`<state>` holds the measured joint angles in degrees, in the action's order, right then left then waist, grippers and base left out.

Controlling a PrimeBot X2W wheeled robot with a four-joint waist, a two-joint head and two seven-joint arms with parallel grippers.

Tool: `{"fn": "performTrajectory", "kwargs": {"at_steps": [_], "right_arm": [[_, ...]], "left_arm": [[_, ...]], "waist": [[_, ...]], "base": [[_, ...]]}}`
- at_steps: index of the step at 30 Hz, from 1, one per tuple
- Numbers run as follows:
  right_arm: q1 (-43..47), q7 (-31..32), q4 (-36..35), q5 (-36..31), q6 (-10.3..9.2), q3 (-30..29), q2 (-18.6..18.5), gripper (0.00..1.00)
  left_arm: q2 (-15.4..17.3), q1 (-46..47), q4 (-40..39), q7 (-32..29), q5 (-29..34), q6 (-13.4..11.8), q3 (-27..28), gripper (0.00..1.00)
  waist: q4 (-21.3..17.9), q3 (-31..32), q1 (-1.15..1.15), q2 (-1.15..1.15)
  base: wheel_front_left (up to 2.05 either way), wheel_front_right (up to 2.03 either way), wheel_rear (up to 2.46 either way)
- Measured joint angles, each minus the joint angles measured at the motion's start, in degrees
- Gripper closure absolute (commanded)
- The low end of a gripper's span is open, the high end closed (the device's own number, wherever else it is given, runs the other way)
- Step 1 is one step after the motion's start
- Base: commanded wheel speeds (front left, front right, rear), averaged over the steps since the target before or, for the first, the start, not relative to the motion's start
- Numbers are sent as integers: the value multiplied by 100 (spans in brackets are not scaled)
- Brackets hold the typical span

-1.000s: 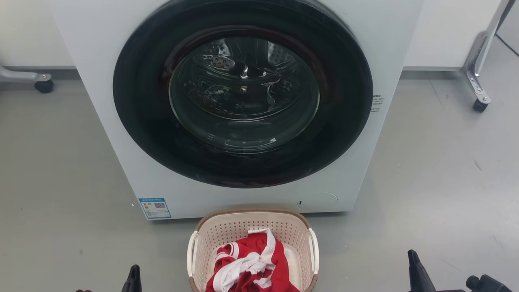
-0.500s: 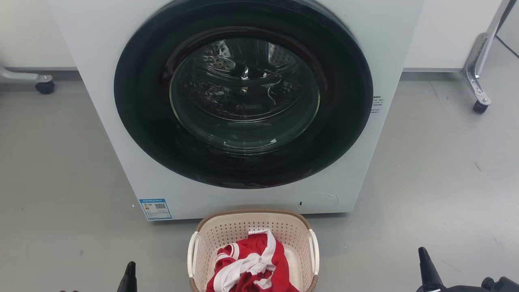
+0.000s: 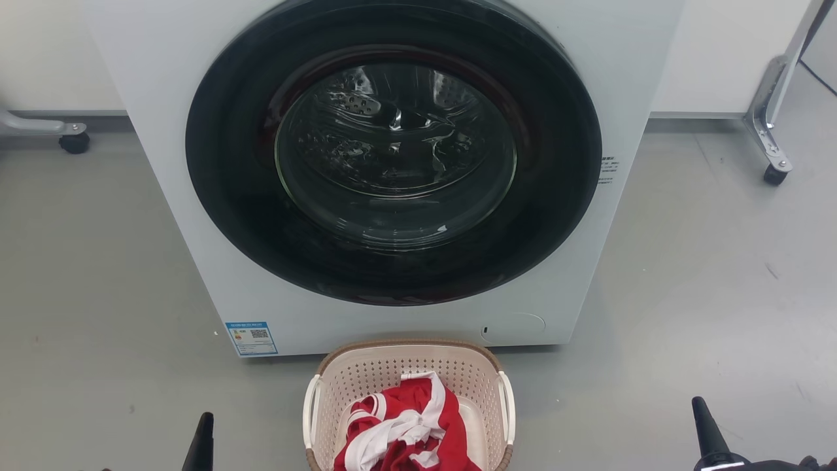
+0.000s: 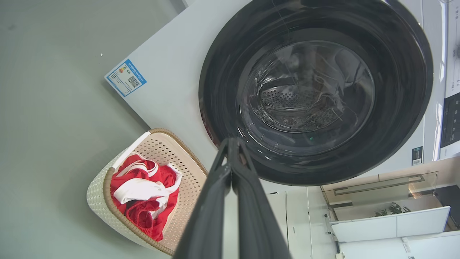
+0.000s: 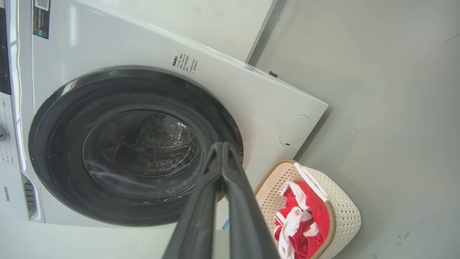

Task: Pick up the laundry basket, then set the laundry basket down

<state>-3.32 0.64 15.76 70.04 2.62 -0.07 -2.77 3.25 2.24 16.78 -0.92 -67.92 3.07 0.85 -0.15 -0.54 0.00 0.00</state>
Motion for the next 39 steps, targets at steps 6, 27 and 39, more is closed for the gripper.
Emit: {"fn": "performTrajectory", "kwargs": {"at_steps": [6,27,39], "right_arm": [[-55,135,34,444,94,-160,4,100],[-147,542,120,1964,396,-689,25,100],[-187,584,133,2138,428,-755,30,100]], "left_arm": [[-15,40,5,-110,-471,57,88,100],[-67,223,15,-508,-2149,357,405,100],[-79,231,15,-557,-2370,402,444,100]], "waist": [[3,9,0,0],[13,41,0,0],[15,44,0,0]], "base": [[0,0,0],[0,0,0],[0,0,0]]}}
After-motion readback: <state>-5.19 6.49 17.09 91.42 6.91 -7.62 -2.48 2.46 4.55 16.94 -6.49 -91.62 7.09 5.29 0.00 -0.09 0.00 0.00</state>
